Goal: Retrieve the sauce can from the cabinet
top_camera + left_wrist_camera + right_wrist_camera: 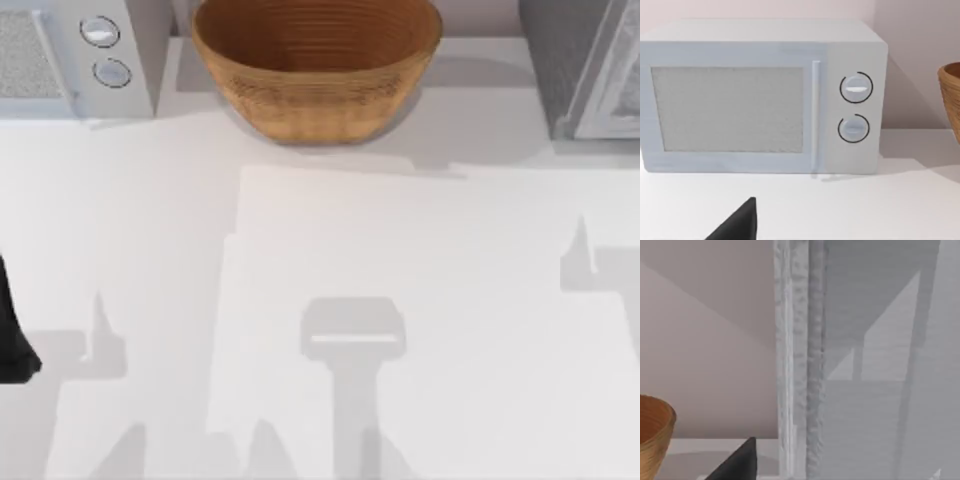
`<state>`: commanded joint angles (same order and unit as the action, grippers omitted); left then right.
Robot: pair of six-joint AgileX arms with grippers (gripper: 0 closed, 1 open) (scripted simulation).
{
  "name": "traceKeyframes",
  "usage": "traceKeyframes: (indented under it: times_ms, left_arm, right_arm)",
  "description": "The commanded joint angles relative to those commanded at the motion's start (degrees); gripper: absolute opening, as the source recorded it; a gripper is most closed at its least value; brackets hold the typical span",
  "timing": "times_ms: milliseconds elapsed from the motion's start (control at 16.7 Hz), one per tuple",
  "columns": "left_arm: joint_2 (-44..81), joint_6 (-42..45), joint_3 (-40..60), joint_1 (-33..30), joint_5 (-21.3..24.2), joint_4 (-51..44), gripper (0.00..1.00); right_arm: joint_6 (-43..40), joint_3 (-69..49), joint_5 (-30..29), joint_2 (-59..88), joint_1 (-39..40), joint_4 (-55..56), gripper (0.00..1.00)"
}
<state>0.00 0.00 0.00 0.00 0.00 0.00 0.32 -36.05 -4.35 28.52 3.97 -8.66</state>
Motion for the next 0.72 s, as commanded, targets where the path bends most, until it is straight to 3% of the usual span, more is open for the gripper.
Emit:
traceKeyframes:
  times_ms: [420,720]
  left_arm:
    - [0.0,0.0,0.0,0.0,0.0,0.0,1.0]
    - [0.0,0.0,0.0,0.0,0.0,0.0,1.0]
  right_arm:
    - [0.3,-37.7,-4.0,28.4,4.0,-9.3,1.0]
    - [0.5,-57.6,-6.2,42.9,6.0,-13.9,1.0]
